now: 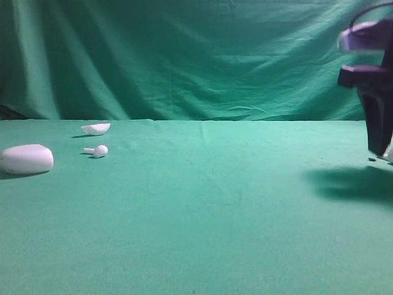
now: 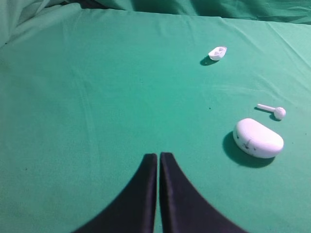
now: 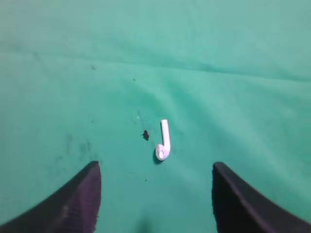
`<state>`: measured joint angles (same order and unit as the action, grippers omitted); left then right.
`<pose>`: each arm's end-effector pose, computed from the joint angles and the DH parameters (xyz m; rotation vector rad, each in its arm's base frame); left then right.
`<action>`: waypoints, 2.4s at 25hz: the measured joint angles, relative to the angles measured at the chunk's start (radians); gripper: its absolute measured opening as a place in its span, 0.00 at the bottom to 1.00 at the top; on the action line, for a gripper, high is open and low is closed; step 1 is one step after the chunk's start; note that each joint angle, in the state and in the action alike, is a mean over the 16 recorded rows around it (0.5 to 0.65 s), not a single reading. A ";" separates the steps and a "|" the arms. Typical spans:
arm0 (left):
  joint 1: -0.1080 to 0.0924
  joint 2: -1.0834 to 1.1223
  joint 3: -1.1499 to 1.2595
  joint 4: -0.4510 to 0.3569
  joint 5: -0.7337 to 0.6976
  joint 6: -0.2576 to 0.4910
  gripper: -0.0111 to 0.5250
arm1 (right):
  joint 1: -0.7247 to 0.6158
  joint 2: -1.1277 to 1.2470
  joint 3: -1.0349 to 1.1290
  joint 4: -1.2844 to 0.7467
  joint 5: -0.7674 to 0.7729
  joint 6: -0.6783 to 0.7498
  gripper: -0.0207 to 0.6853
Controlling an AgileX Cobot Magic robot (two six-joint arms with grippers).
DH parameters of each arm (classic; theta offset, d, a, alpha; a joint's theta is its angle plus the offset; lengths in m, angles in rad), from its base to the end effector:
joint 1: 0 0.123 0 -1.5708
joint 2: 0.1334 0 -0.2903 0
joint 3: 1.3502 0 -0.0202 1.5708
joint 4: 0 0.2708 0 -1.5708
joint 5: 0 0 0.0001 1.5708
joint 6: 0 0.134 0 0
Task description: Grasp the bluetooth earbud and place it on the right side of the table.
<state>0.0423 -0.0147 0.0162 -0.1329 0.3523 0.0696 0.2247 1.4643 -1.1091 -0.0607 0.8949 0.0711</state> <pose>0.1092 -0.0015 0.1657 -0.0573 1.8337 -0.0510 0.3206 0.0668 0.2381 -0.2478 2.7190 0.0086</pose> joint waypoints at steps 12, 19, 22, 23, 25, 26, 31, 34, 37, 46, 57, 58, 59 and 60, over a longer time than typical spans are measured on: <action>0.000 0.000 0.000 0.000 0.000 0.000 0.02 | 0.000 -0.578 0.057 0.041 0.181 0.000 0.11; 0.000 0.000 0.000 0.000 0.000 0.000 0.02 | 0.000 -0.894 0.169 0.058 0.183 -0.017 0.03; 0.000 0.000 0.000 0.000 0.000 0.000 0.02 | 0.000 -1.008 0.208 0.068 0.172 -0.025 0.03; 0.000 0.000 0.000 0.000 0.000 0.000 0.02 | 0.000 -1.041 0.219 0.071 0.168 -0.027 0.03; 0.000 0.000 0.000 0.000 0.000 0.000 0.02 | 0.000 -1.100 0.237 0.078 0.161 -0.033 0.03; 0.000 0.000 0.000 0.000 0.000 0.000 0.02 | 0.000 -1.126 0.244 0.081 0.157 -0.035 0.03; 0.000 0.000 0.000 0.000 0.000 0.000 0.02 | 0.000 -1.213 0.261 0.095 0.141 -0.043 0.03; 0.000 0.000 0.000 0.000 0.000 0.000 0.02 | 0.000 -1.238 0.266 0.094 0.129 -0.048 0.03; 0.000 0.000 0.000 0.000 0.000 0.000 0.02 | -0.003 -1.259 0.285 0.082 0.093 -0.055 0.03; 0.000 0.000 0.000 0.000 0.000 0.000 0.02 | -0.042 -1.369 0.513 0.012 -0.156 -0.074 0.03; 0.000 0.000 0.000 0.000 0.000 0.000 0.02 | -0.096 -1.476 0.979 -0.027 -0.502 -0.004 0.03; 0.000 0.000 0.000 0.000 0.000 0.000 0.02 | -0.098 -1.477 1.008 -0.027 -0.516 0.008 0.03; 0.000 0.000 0.000 0.000 0.000 0.000 0.02 | -0.099 -1.477 1.035 -0.027 -0.528 0.019 0.03; 0.000 0.000 0.000 0.000 0.000 0.000 0.02 | -0.099 -1.477 1.057 -0.027 -0.537 0.031 0.03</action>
<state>0.0423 -0.0147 0.0162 -0.1329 0.3523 0.0696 0.1254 -0.0129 -0.0520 -0.0881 0.3584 0.1021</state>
